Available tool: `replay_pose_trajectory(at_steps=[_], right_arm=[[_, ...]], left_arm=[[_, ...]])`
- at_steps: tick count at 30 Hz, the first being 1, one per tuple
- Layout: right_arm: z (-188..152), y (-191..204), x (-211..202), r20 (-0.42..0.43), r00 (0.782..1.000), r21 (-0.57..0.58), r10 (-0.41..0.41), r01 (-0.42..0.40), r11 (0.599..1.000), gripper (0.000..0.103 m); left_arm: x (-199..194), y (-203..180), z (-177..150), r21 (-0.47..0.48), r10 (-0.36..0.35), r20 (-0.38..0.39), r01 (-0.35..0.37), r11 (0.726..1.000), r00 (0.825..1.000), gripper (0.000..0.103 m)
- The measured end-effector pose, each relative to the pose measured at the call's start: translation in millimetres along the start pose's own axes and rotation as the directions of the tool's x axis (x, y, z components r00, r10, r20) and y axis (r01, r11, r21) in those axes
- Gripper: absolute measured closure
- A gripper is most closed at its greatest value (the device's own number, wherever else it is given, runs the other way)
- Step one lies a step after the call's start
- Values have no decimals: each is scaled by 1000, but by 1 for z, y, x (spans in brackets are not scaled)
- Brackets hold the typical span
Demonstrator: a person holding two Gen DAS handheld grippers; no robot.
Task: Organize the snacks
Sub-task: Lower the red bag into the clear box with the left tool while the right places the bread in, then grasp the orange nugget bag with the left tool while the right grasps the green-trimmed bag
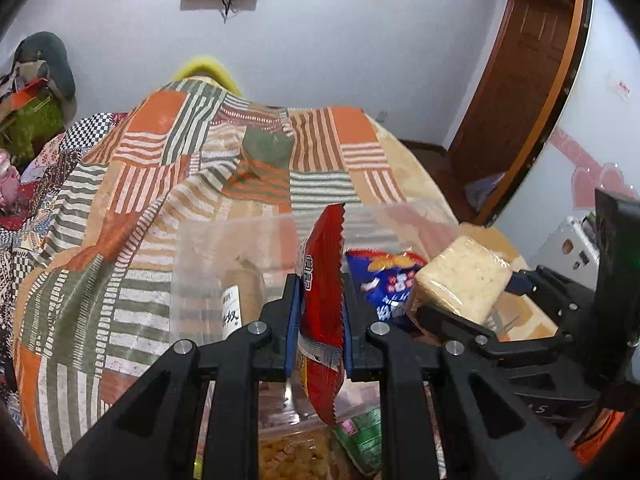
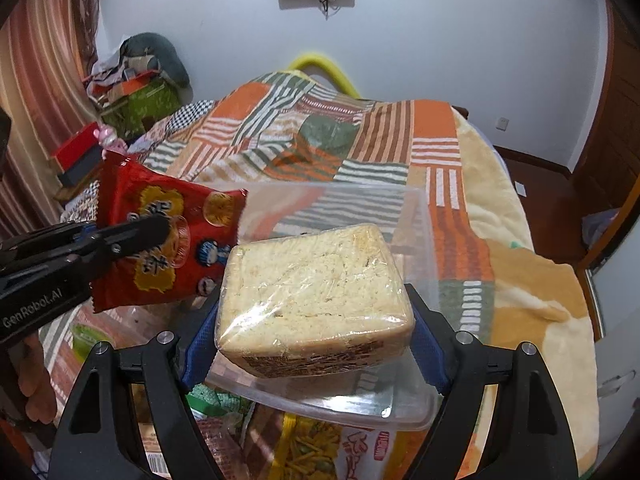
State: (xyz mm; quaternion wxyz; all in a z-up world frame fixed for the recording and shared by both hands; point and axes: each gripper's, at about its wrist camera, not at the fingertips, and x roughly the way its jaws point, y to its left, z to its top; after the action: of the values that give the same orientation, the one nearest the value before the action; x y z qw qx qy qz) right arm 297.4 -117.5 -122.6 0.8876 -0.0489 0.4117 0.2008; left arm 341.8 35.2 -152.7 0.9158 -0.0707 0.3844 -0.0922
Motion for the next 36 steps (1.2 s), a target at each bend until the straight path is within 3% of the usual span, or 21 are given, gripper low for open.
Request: replay_pose_trajectory(at_steps=[4, 6, 9, 16, 25, 28, 36], right_arm=[[0, 1, -3, 2, 1000, -2, -9, 9, 1000, 22], [1, 2, -12, 20, 1000, -8, -19, 19, 1000, 21], [1, 3, -26, 48, 998, -25, -27, 29, 999, 19], [-7, 9, -68, 109, 994, -56, -13, 19, 998, 16], [-37, 29, -110, 146, 989, -85, 5, 7, 996, 13], [-53, 34, -117, 140, 990, -82, 17, -5, 997, 8], [-93, 50, -108, 50, 997, -70, 58, -54, 996, 7]], left_arm=[[-2, 0, -4, 17, 45, -7, -45, 999, 999, 82], [-6, 2, -5, 21, 70, -15, -70, 997, 997, 60], [-22, 6, -7, 12, 105, 16, -105, 994, 994, 44], [-68, 12, -12, 12, 118, 51, -118, 993, 992, 38], [-137, 13, -51, 34, 175, 83, -178, 983, 981, 16], [-153, 18, -72, 31, 193, 68, -195, 980, 979, 15], [-159, 25, -126, -8, 184, -24, -185, 983, 983, 13]])
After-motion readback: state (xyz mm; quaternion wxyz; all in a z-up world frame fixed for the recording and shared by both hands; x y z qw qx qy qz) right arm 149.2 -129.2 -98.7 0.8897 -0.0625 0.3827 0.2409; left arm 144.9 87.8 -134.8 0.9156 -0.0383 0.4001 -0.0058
